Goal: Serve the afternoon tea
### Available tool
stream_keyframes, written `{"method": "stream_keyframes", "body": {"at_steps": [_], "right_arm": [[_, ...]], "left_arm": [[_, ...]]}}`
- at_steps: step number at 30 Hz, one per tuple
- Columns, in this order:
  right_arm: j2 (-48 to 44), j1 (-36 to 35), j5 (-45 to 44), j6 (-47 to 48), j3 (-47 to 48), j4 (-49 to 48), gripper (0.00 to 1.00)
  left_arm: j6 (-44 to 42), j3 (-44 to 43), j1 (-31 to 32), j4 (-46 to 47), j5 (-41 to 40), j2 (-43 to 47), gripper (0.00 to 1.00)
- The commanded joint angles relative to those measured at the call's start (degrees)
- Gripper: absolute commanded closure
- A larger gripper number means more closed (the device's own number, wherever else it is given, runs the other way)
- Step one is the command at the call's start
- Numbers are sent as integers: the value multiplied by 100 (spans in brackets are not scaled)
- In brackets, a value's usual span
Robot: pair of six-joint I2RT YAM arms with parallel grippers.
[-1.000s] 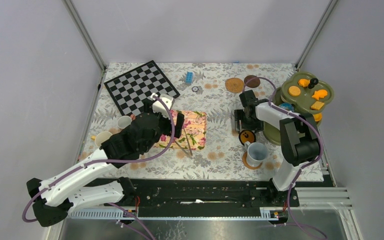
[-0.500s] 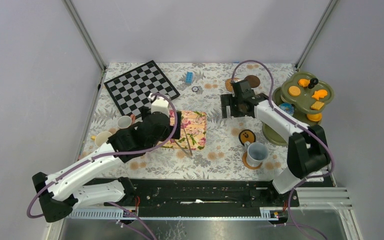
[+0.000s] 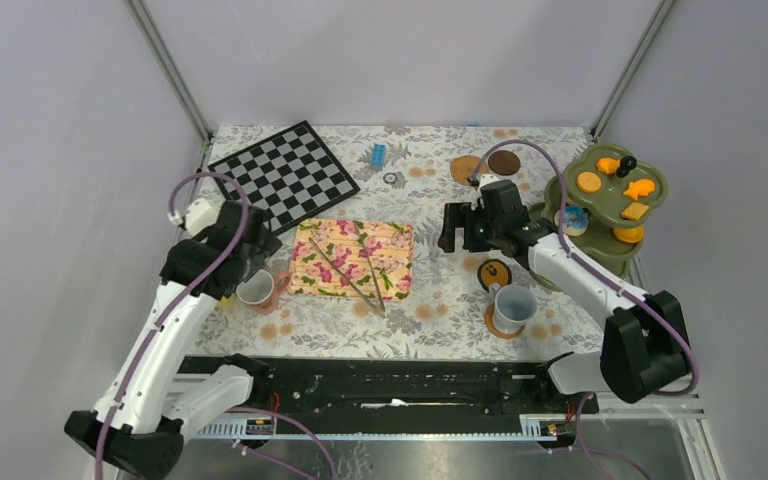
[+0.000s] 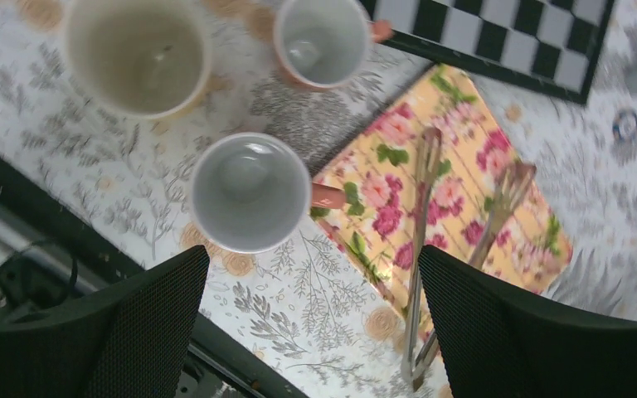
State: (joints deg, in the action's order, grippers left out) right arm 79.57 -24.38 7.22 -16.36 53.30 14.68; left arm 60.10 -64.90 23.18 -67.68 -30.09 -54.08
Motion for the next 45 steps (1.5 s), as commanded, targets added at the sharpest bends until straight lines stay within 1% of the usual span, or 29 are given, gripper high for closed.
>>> {"method": "stream_keyframes", "body": {"at_steps": [1,3,6,8,11,12,18,21,27,29,31,35,41,43,45], "right_arm": [[-652,-21,105,65,-68,-197,0],[-868,-19,118,119,-96,-124,0],[-1224,-23,161,117,-167,-76,1],[-1425,-25,209,103,-213,-46,0],[-1650,-20,255,89,-282,-48,0],[-1687,-26,261,83,-288,-51,0],[-1813,-24,253,79,-344,-53,0],[-1852,-22,253,60,-358,-53,1],[-1739,-21,146,-6,-458,-209,0],[-1710,-15,-15,-123,-533,-283,1],[-1758,-14,55,-164,-633,-444,1],[-1807,-15,748,38,-741,-677,0],[-1476,-24,1427,81,-635,-774,1],[-1381,-41,1555,-7,-623,-831,0],[-1281,-204,1493,-33,-565,-813,1]], "left_arm": [[825,0,-924,-563,564,107,1],[1053,216,-1313,-591,738,84,1],[1294,629,-1590,-366,830,186,1],[1424,882,-1631,-152,914,242,6],[1630,1227,-1663,125,1165,197,20],[1714,1313,-1666,181,1169,178,23],[2091,1813,-1693,432,1209,188,32],[2146,2003,-1694,566,1171,262,35],[2184,2342,-1703,752,1221,273,45],[2175,2433,-1703,789,1224,319,51],[2124,2485,-1703,785,1193,391,57],[2004,2592,-1703,757,1170,554,68],[1791,2707,-1703,697,1186,753,81],[1711,2711,-1703,672,1215,776,89],[1615,2658,-1703,638,1256,829,99]]}}
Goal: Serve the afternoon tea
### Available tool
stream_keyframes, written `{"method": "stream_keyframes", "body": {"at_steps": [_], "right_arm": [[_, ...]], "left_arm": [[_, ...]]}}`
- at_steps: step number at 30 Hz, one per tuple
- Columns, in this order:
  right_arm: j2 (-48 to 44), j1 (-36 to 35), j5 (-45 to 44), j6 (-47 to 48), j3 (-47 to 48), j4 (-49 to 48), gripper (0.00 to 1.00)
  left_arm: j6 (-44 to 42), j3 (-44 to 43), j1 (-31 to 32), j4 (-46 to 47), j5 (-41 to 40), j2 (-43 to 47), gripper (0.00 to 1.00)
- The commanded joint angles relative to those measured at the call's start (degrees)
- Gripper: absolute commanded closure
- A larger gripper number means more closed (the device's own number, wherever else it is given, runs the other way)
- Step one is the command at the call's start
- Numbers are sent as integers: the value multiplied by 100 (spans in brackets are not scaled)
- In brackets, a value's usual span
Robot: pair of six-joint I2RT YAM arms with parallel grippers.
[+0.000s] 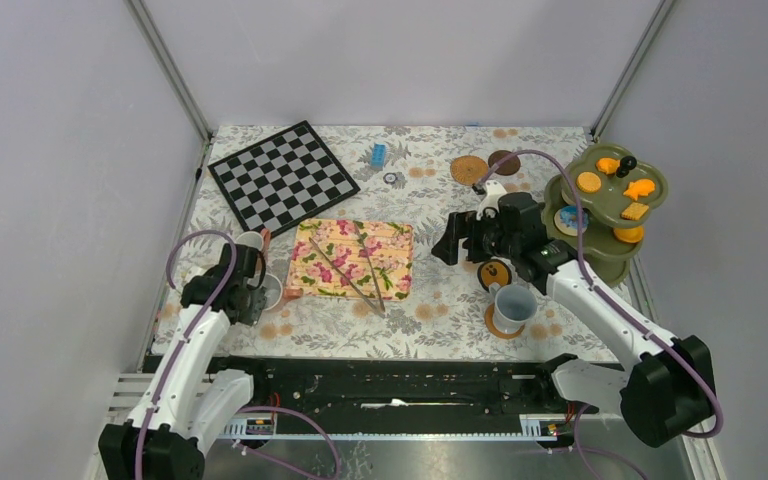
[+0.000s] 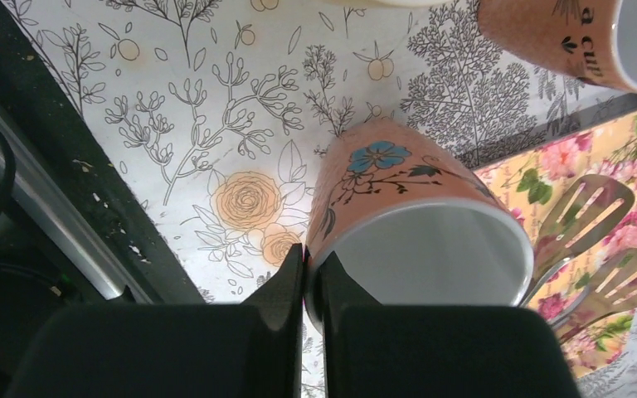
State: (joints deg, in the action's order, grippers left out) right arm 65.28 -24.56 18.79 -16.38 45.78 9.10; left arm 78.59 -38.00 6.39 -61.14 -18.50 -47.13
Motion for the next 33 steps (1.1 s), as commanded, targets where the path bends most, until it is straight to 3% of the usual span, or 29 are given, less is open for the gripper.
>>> {"method": "stream_keyframes", "body": {"at_steps": [1,4,8,11,13,16,19,24,30,33], "right_arm": [[211,-276,248,-38,231,-210,0],[397,-651,4,-92,433,-43,1],[683,-1294,-423,-381,812,63,0],[957,-1651,-717,-1113,1098,-77,6],[1148,-1768,-785,-1738,1253,-231,13],[1392,-2108,-850,-2303,1492,-460,16],[1496,-2479,-1271,-2506,1632,-557,18],[1507,-2728,-2148,-2634,1713,-139,27],[1255,-2818,-2759,-2571,1724,307,30],[1346,-2835,-2952,-2528,1880,617,38]], "left_arm": [[-327,-97,-24,-41,109,174,100],[-976,-515,-24,-9,167,221,100],[-2739,-1302,14,495,839,-144,100],[-3521,-1845,561,551,1344,-555,100],[-3371,-2104,1389,475,802,-692,100],[-2985,-2496,2701,380,-54,-1043,100],[-2868,-2900,3439,321,-506,-1629,100],[-2908,-3438,3924,421,-843,-2322,100],[-3061,-3793,4165,618,-721,-2936,100],[-3097,-3873,4227,780,-559,-3130,100]]}}
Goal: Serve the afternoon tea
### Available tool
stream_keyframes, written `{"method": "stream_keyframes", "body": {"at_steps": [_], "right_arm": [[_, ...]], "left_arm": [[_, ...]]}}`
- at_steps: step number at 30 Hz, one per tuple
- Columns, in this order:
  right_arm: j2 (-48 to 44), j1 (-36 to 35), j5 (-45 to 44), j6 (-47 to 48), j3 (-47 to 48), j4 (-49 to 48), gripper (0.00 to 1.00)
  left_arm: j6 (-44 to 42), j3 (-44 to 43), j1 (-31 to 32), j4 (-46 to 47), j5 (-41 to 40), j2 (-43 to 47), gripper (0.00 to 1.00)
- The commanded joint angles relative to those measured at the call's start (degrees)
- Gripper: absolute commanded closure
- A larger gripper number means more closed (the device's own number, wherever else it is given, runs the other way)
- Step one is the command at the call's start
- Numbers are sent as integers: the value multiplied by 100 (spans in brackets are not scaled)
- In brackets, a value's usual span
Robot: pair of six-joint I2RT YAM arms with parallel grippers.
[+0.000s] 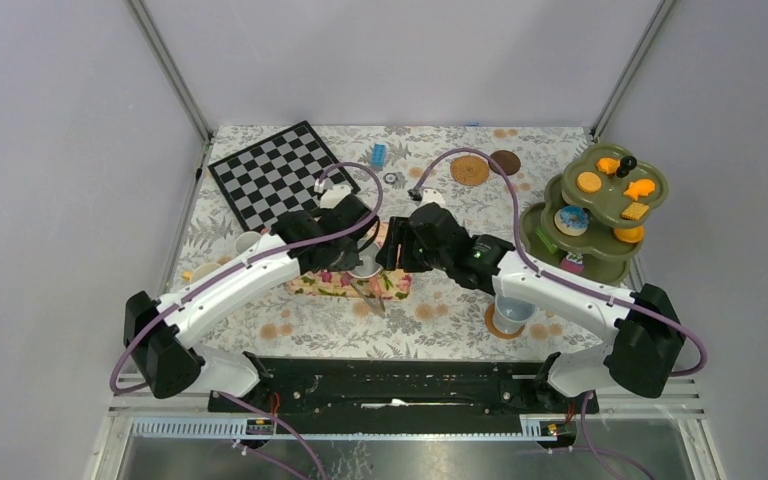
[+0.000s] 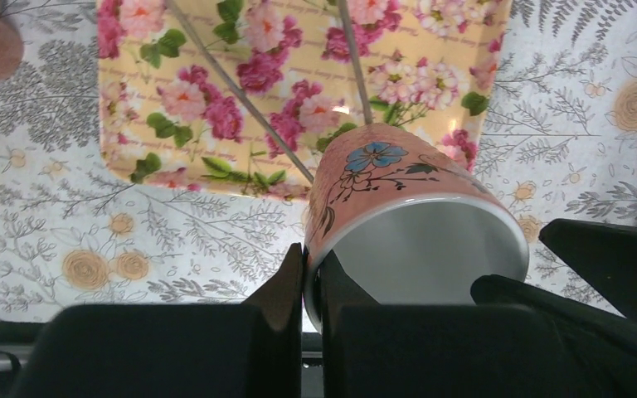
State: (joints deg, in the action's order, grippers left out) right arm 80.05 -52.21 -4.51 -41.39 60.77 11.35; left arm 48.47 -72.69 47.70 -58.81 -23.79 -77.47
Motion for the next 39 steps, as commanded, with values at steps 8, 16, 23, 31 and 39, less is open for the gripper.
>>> {"method": "stream_keyframes", "body": {"at_steps": [8,16,23,31,39], "right_arm": [[510,-346,-1411,-100,968,1420,65],[827,-376,-2561,-983,1290,2379,100],[554,-369,-3137,-1690,1034,2677,100],[273,258,-3522,-2413,902,3773,100],[-748,1831,-3242,-2479,112,3957,100]], "left_arm": [[-212,-693,288,874,220,-533,100],[-279,-774,291,1078,333,-653,100],[-691,-692,189,1594,656,-287,50],[-1398,-434,-857,2049,1325,407,8],[-2363,-693,-1236,2327,970,776,1]]}}
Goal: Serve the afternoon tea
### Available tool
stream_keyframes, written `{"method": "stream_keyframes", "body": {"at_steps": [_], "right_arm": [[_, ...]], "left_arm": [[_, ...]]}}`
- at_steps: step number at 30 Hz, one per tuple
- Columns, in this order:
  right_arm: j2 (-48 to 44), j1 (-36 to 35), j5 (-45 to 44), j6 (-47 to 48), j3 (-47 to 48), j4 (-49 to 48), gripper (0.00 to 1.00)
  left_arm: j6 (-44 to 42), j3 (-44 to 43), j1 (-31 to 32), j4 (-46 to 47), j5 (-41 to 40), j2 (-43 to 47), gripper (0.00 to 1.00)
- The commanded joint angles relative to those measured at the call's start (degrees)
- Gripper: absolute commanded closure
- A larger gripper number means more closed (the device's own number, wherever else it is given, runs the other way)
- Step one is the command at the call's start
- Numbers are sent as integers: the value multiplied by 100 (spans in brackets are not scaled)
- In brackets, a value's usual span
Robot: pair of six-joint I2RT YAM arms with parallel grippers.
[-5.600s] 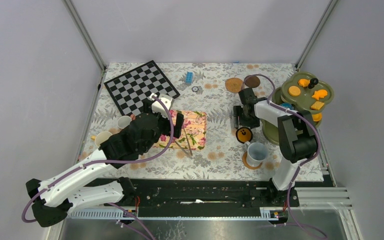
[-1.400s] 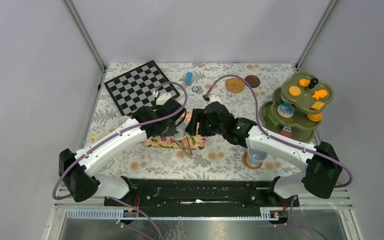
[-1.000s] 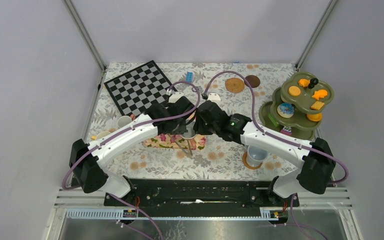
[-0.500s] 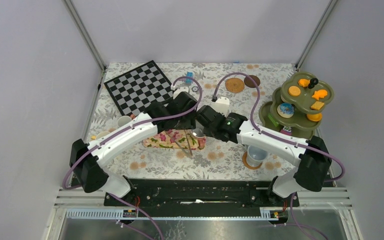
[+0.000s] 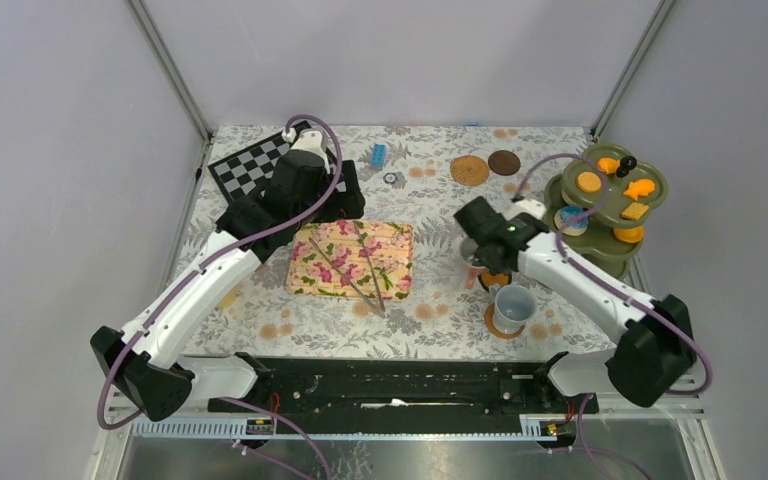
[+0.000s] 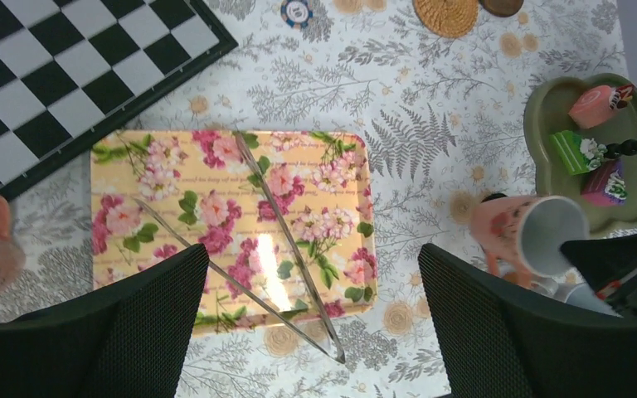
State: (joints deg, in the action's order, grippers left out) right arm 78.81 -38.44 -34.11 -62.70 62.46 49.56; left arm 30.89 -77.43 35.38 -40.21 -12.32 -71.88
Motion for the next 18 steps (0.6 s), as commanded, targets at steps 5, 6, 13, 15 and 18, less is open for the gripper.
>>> {"method": "stream_keyframes", "body": {"at_steps": [5,6,13,15,18], "right_arm": [[-658,1160,65,-429,-312,-39,100],[-605,1212,137,-455,-316,-58,100],[-124,1290,408,-856,-308,-83,100],[-16,1295,390,-892,-298,-86,100],[51,1312,334,-950,-258,5,100]], "left_arm": [[-655,450,-94,1050,-129,488,1],[-651,598,-150,1101,-118,538,1],[-722,897,-189,1190,-334,714,1],[-733,910,-183,1182,-359,735,1],[-747,927,-185,1182,-370,736,1]]}}
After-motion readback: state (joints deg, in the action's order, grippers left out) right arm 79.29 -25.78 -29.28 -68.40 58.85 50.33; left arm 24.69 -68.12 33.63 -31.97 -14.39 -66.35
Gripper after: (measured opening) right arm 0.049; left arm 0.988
